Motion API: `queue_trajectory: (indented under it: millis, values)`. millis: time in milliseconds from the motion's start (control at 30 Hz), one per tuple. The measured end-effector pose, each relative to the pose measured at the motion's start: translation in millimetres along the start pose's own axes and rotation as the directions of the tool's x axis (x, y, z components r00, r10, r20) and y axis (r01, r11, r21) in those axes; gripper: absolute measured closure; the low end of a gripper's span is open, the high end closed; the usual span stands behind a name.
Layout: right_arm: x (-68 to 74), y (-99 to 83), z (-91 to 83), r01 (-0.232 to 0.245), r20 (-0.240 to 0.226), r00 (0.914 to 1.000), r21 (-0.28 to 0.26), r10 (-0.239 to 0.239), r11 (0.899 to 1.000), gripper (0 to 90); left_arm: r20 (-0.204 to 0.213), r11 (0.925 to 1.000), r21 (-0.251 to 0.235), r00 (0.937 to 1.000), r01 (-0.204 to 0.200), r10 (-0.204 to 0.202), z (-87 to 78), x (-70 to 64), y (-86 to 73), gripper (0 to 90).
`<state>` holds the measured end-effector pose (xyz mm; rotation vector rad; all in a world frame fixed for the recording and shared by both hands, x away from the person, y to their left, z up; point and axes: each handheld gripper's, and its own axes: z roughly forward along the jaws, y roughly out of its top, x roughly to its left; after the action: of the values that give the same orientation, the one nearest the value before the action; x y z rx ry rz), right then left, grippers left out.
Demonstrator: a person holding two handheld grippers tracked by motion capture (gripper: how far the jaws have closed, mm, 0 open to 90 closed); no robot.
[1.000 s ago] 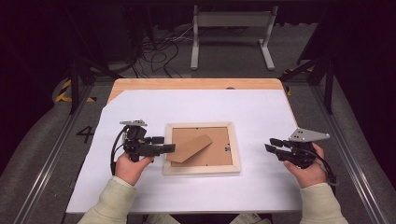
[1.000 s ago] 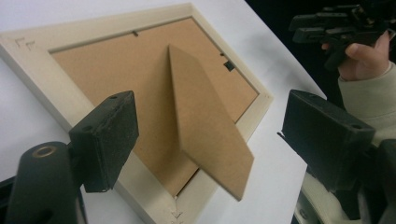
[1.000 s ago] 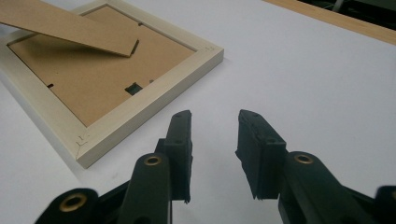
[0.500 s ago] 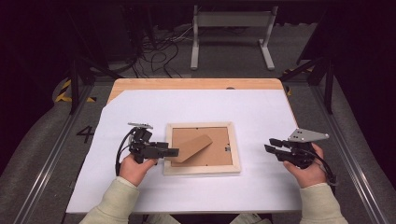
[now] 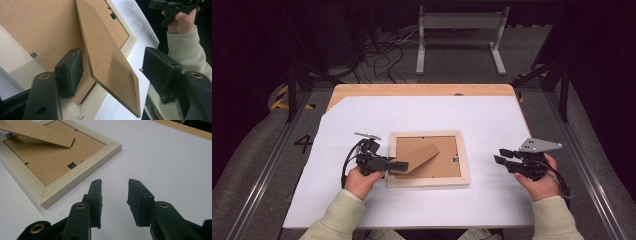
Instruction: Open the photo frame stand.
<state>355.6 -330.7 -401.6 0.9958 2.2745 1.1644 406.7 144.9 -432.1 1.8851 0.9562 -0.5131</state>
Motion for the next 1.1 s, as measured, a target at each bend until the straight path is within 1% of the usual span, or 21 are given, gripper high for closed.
queue_trajectory:
  millis: [67, 133, 200, 233, 367, 500, 567, 700, 733, 800, 833, 933, 967, 1100]
  values:
    - [-0.2, -0.2, 0.1, 0.0, -0.001, 1.0, -0.001, 0.0, 1.0, 63.8, 0.006, 1.0, 0.006, 1.0, 0.001, -0.001, 1.3, -0.5, 0.1, 38.4]
    - [-0.2, -0.3, -0.1, -0.001, -0.001, 1.0, -0.001, 0.001, 1.0, 63.7, 0.015, 1.0, 0.004, 0.9999, 0.001, -0.001, 2.5, -1.0, -0.1, 43.4]
    - [-0.1, -0.3, -0.1, -0.001, -0.001, 1.0, -0.001, 0.001, 1.0, 63.8, 0.028, 0.9999, 0.012, 0.9996, -0.004, 0.004, 3.1, -1.3, -0.1, 48.7]
    - [0.0, -0.3, 0.0, 0.0, -0.001, 1.0, -0.001, 0.0, 1.0, 63.7, 0.028, 0.9999, 0.012, 0.9996, -0.004, 0.004, 3.1, -1.3, -0.1, 51.8]
    - [0.4, -0.1, 0.4, 0.001, -0.001, 1.0, 0.002, -0.001, 1.0, 63.6, 0.058, 1.0, -0.001, 0.9983, 0.002, -0.002, 2.6, -1.2, -0.4, 57.4]
    - [0.6, -0.2, 0.9, 0.001, -0.003, 1.0, 0.002, 0.0, 1.0, 63.6, 0.069, 0.9999, -0.011, 0.9976, 0.007, -0.006, 2.1, -1.6, -0.3, 61.6]
    - [0.6, -0.2, 0.9, 0.001, -0.003, 1.0, 0.002, -0.001, 1.0, 63.6, 0.067, 0.9999, -0.015, 0.9978, 0.004, -0.003, 2.2, -2.1, -0.2, 62.4]
    - [0.6, -0.1, 0.8, 0.002, -0.001, 1.0, 0.004, -0.002, 1.0, 63.6, 0.045, 0.9998, -0.012, 0.9988, -0.017, 0.017, 1.6, -6.4, 0.6, 63.0]
    - [0.7, -0.1, 0.8, 0.003, -0.001, 1.0, 0.003, -0.003, 1.0, 63.6, 0.041, 0.9998, -0.012, 0.9991, -0.013, 0.013, 1.5, -7.7, 0.5, 63.0]
    - [0.7, 0.0, 0.6, 0.004, -0.001, 1.0, 0.003, -0.004, 1.0, 63.6, 0.038, 0.9998, -0.012, 0.9991, -0.018, 0.018, 1.3, -8.3, 0.6, 63.4]
    - [0.7, 0.0, 0.6, 0.004, -0.002, 1.0, 0.002, -0.004, 1.0, 63.6, 0.032, 0.9993, -0.011, 0.9989, -0.035, 0.035, 0.8, -8.9, 0.9, 63.7]
    - [0.6, 0.1, 0.3, 0.003, -0.002, 1.0, 0.001, -0.003, 1.0, 63.6, 0.028, 0.9993, -0.011, 0.999, -0.036, 0.036, 0.5, -11.1, 1.0, 65.0]
    - [0.6, 0.1, 0.3, 0.003, -0.001, 1.0, 0.001, -0.003, 1.0, 63.6, 0.025, 0.9985, -0.012, 0.9982, -0.054, 0.055, 0.0, -11.0, 1.3, 65.0]
    - [0.4, 0.2, -0.2, 0.003, -0.001, 1.0, 0.0, -0.003, 1.0, 63.6, 0.026, 0.9973, -0.016, 0.9971, -0.071, 0.072, -1.5, -15.4, 1.7, 68.5]
